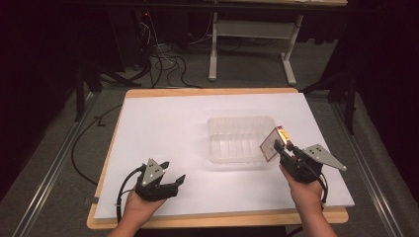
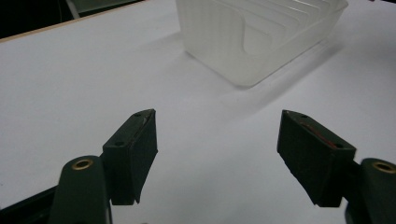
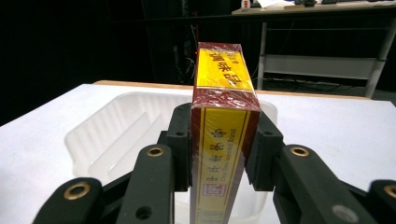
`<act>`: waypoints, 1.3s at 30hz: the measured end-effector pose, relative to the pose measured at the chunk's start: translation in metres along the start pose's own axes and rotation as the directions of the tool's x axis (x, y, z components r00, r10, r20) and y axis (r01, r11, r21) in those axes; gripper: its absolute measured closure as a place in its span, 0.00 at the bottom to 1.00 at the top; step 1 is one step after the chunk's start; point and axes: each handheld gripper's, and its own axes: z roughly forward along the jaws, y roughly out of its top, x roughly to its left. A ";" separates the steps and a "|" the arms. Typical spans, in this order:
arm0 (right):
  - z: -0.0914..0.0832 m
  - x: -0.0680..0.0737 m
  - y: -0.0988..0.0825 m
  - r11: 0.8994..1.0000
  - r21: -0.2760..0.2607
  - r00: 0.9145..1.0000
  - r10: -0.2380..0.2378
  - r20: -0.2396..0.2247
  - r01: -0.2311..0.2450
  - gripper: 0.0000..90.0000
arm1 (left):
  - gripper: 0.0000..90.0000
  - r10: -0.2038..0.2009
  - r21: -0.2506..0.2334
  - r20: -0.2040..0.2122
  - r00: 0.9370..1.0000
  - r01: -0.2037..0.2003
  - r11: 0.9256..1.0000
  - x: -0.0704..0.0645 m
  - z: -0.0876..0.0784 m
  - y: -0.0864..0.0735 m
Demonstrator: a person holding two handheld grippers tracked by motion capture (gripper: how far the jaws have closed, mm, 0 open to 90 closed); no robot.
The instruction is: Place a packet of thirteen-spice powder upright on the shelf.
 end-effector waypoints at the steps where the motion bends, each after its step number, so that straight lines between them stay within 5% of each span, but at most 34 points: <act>1: 0.003 0.000 0.001 1.000 0.000 1.000 -0.001 0.009 0.001 0.76 | 0.33 0.001 0.002 0.004 1.000 -0.001 1.000 0.000 0.000 0.000; 10: 0.028 -0.010 0.010 1.000 0.001 0.998 0.030 0.058 -0.030 0.76 | 0.34 0.007 0.003 0.019 1.000 -0.007 1.000 -0.001 0.000 0.002; 21: 0.049 -0.015 0.020 1.000 0.001 0.992 0.012 0.127 -0.013 0.76 | 0.34 0.005 0.012 0.023 1.000 -0.006 1.000 -0.001 0.001 0.001; 39: 0.075 -0.015 0.004 0.997 0.073 0.982 -0.005 0.189 -0.009 0.76 | 0.33 -0.007 0.014 0.028 1.000 0.006 1.000 0.002 0.001 0.001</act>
